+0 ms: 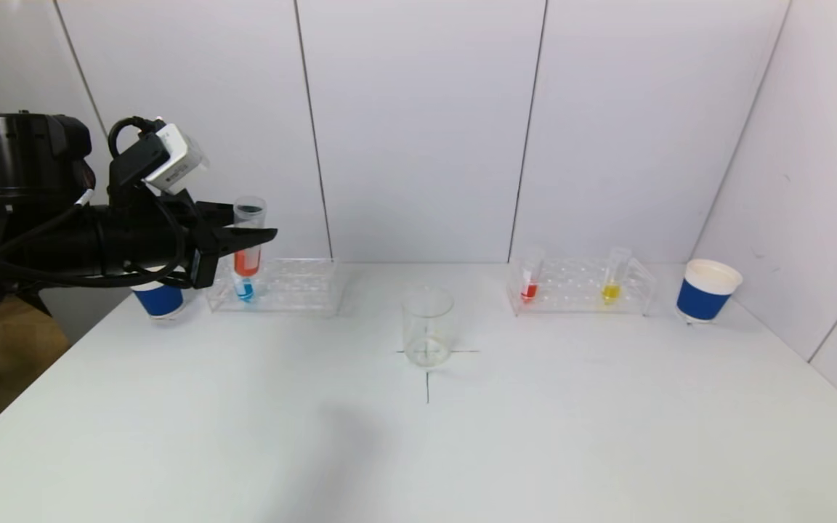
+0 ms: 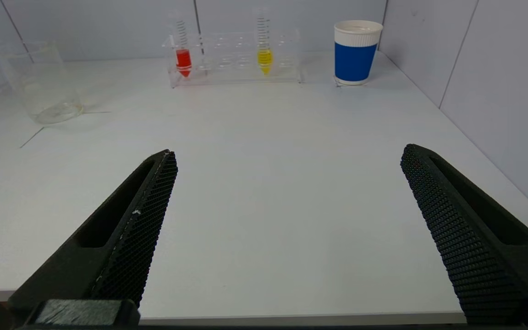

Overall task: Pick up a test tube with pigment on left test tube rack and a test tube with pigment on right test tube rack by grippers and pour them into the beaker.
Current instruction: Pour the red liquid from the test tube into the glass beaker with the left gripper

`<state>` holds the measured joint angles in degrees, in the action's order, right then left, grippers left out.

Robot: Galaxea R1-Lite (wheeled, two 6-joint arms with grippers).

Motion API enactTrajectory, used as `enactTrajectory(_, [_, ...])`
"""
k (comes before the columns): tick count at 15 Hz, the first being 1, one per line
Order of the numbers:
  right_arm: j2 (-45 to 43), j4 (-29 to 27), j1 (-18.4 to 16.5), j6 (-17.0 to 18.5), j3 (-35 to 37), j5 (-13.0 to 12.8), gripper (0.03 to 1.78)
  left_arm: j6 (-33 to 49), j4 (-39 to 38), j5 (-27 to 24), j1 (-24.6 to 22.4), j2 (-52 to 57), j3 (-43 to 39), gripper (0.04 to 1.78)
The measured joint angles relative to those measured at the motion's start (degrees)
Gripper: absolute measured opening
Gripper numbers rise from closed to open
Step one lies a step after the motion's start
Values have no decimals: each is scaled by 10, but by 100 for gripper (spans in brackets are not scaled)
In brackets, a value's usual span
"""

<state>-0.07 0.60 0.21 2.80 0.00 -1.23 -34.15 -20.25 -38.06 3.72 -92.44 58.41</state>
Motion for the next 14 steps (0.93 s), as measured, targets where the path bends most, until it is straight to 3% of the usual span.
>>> enactTrajectory(9, [0, 0, 0, 0, 0, 0, 177, 0, -38, -9, 19, -44, 18, 46])
enactTrajectory(14, [0, 0, 0, 0, 0, 0, 177, 0, -50, -21, 25, -116, 98, 46])
